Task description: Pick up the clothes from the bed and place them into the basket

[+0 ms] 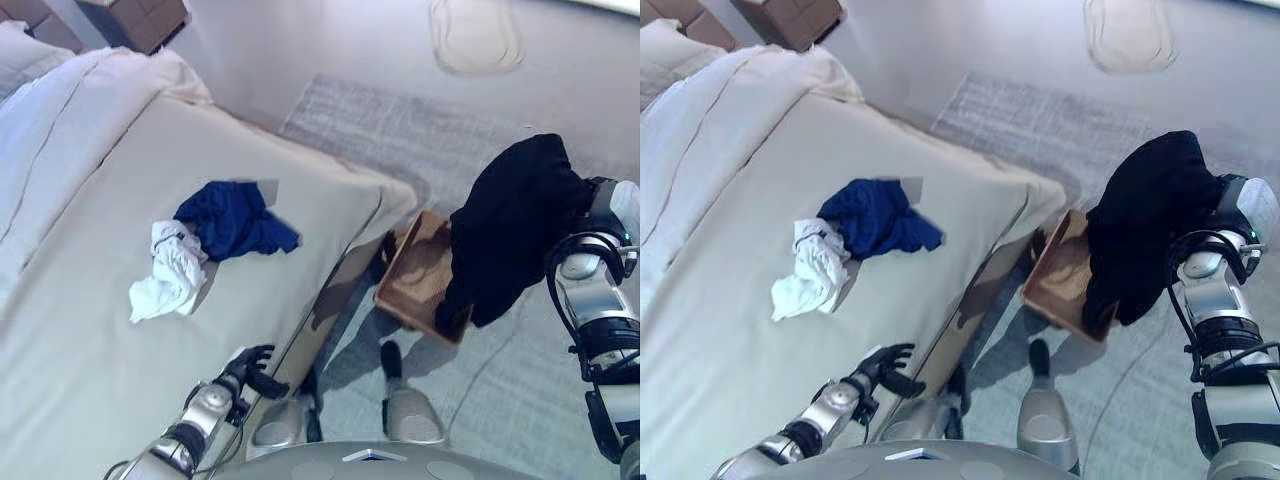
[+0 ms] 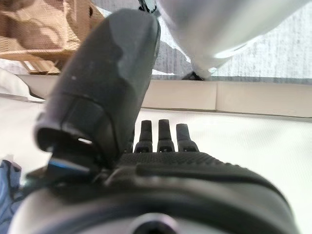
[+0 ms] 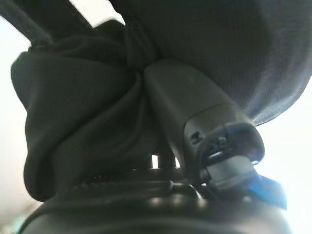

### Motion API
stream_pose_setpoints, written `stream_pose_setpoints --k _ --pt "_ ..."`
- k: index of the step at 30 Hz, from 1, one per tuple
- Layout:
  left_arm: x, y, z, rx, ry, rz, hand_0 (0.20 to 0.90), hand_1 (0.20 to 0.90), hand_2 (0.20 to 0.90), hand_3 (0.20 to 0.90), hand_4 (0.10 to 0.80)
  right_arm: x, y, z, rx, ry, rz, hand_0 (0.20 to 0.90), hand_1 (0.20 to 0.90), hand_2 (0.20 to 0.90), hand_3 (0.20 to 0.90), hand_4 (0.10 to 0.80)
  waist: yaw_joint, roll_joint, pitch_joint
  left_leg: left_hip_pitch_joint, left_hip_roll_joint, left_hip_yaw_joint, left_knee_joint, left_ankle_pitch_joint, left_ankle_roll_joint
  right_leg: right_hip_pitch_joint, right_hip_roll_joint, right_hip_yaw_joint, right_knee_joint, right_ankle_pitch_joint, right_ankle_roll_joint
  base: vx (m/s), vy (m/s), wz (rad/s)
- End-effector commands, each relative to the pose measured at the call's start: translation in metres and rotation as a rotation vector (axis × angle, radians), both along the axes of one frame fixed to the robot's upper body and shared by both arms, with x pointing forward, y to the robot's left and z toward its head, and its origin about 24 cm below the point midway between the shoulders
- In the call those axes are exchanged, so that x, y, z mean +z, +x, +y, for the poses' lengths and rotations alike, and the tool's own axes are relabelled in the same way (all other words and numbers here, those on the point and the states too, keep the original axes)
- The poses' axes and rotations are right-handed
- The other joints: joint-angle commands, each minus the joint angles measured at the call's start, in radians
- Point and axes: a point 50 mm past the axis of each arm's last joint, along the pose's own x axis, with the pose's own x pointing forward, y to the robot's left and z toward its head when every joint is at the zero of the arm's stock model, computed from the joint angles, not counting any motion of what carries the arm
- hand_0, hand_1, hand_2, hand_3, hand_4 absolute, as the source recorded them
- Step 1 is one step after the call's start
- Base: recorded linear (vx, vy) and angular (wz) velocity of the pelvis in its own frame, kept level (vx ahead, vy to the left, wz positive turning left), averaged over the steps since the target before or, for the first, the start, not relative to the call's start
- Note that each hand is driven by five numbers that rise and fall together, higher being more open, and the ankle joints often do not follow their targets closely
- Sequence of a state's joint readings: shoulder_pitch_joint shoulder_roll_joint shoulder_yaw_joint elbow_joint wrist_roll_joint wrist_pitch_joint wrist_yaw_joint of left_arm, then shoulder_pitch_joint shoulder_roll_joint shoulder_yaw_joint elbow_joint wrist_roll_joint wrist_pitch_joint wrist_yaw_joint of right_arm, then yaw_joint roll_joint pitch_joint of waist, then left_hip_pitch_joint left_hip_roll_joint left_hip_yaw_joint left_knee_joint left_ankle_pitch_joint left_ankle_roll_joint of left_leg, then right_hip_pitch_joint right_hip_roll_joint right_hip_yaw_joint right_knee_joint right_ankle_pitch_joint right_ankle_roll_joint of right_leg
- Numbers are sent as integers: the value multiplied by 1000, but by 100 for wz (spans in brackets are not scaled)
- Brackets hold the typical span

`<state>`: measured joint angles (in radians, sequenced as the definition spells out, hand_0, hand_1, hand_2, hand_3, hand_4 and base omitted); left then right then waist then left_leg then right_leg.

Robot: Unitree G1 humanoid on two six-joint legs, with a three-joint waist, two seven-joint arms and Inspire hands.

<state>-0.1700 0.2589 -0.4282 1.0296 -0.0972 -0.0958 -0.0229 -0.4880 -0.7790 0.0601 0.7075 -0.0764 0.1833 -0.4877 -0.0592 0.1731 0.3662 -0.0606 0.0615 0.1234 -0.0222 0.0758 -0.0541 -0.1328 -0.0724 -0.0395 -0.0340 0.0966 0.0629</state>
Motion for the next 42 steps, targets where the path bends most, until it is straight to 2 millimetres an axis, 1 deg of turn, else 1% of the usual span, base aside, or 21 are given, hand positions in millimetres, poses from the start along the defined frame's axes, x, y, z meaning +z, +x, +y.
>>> stream_pose_setpoints --k 1,4,6,9,15,18,22,23,24,26,27,30,31,32,33,34,35,37,38,40,42 --pt "12 18 2 20 -19 -100 900 900 900 900 800 87 23 15 78 -176 -313 300 300 300 200 100 5 -74 39 -65 -35 -77 115 -76 -8 -46 -9 -62 192 -136 -49 -120 -20 0" --pt "15 21 -3 23 -45 -124 900 900 900 900 800 103 28 28 107 -207 -439 300 300 300 200 100 6 -53 71 -103 -36 -89 113 -64 -7 -98 -3 -56 208 -134 -56 -81 -19 -3" --pt "15 20 -4 23 -53 -133 900 900 900 900 800 114 29 41 139 -234 -537 300 300 300 200 100 4 -45 87 -122 -36 -94 104 -54 -8 -127 4 -50 212 -133 -58 -47 -24 -1" --pt "18 25 -4 35 -67 -145 900 900 900 900 800 123 32 58 193 -262 -597 300 300 300 200 100 3 -41 101 -145 -35 -97 93 -46 -9 -157 13 -44 214 -131 -58 -37 -31 -3" --pt "28 41 -3 53 -78 -180 900 900 900 900 800 121 45 68 232 -259 -497 300 300 300 200 100 13 -44 129 -211 -41 -104 132 -45 -7 -224 15 -51 251 -133 -60 -30 -62 3" --pt "33 47 -3 57 -89 -209 900 900 900 900 800 122 55 68 231 -241 -419 300 300 300 200 100 27 -37 154 -263 -47 -109 161 -40 -6 -267 12 -58 273 -133 -59 -23 -79 8" --pt "40 55 -5 59 -94 -244 900 900 900 900 800 123 69 70 210 -229 -295 300 300 300 200 100 54 -22 154 -353 -56 -116 179 -23 -2 -358 8 -65 308 -133 -60 -11 -60 11" --pt "42 57 -5 58 -95 -251 900 900 900 900 800 123 71 69 198 -220 -261 552 552 552 494 394 59 -18 154 -368 -58 -117 179 -19 0 -375 8 -66 313 -132 -60 -10 -41 10" --pt "44 59 -6 55 -98 -260 900 900 900 900 800 122 73 66 173 -210 -212 655 655 655 615 515 66 -14 154 -386 -61 -118 181 -16 1 -396 7 -68 320 -132 -59 -8 -34 12" --pt "48 62 -7 54 -108 -281 900 900 900 900 800 119 76 59 129 -183 -137 900 900 900 900 800 80 -4 154 -423 -67 -122 182 -7 3 -437 5 -70 338 -133 -59 -9 -25 8" --pt "50 64 -7 53 -115 -293 900 900 900 900 800 116 76 53 88 -176 -88 900 900 900 900 800 89 3 154 -444 -71 -122 187 -6 7 -464 2 -70 359 -142 -59 -1 -24 10" --pt "57 69 -10 60 -136 -338 900 900 900 900 800 87 64 22 -107 -70 121 900 900 900 900 800 117 24 154 -508 -81 -134 209 0 18 -527 5 -74 418 -163 -66 -5 -26 16" --pt "58 70 -10 61 -138 -345 900 900 900 900 800 82 62 18 -128 -53 150 900 900 900 900 800 120 26 154 -517 -82 -135 214 0 19 -534 5 -75 428 -168 -68 -8 -39 22" --pt "61 71 -10 64 -143 -360 900 900 900 900 800 64 51 6 -203 7 258 900 900 900 900 800 130 31 154 -540 -85 -140 232 -2 23 -553 4 -80 454 -178 -73 -7 -73 25" --pt "63 72 -9 65 -142 -370 900 900 900 900 800 49 42 -3 -251 54 325 862 862 862 856 756 138 33 154 -557 -87 -146 246 -3 28 -566 3 -86 477 -187 -77 -2 -116 32" --pt "66 73 -9 68 -141 -378 900 900 900 900 800 34 32 -9 -295 122 369 862 862 862 856 756 145 33 154 -575 -92 -153 267 -7 33 -576 0 -93 496 -193 -81 9 -133 34" --pt "67 74 -6 70 -137 -380 900 900 900 900 800 21 21 -15 -338 162 444 900 900 900 900 800 151 32 154 -589 -97 -161 288 -14 38 -583 -2 -97 512 -199 -84 14 -112 43" --pt "68 73 -2 60 -122 -377 900 900 900 900 800 3 9 -22 -370 219 492 900 900 900 900 800 158 31 154 -599 -101 -167 299 -16 45 -588 -4 -105 523 -200 -86 12 -72 43" --pt "68 73 -2 60 -122 -376 900 900 900 900 800 3 9 -22 -370 219 492 900 900 900 900 800 158 31 154 -599 -101 -167 300 -16 45 -588 -4 -105 523 -200 -86 6 -66 28" --pt "68 72 5 55 -95 -363 900 900 900 900 800 -9 -2 -27 -403 248 548 900 900 900 900 800 164 20 154 -600 -105 -178 299 -14 53 -585 0 -110 514 -187 -84 0 -56 14" --pt "67 71 12 55 -76 -346 900 900 900 900 800 -13 -7 -33 -419 273 494 900 900 900 900 800 166 10 154 -584 -100 -181 282 -8 56 -565 4 -113 494 -172 -79 11 -14 7"
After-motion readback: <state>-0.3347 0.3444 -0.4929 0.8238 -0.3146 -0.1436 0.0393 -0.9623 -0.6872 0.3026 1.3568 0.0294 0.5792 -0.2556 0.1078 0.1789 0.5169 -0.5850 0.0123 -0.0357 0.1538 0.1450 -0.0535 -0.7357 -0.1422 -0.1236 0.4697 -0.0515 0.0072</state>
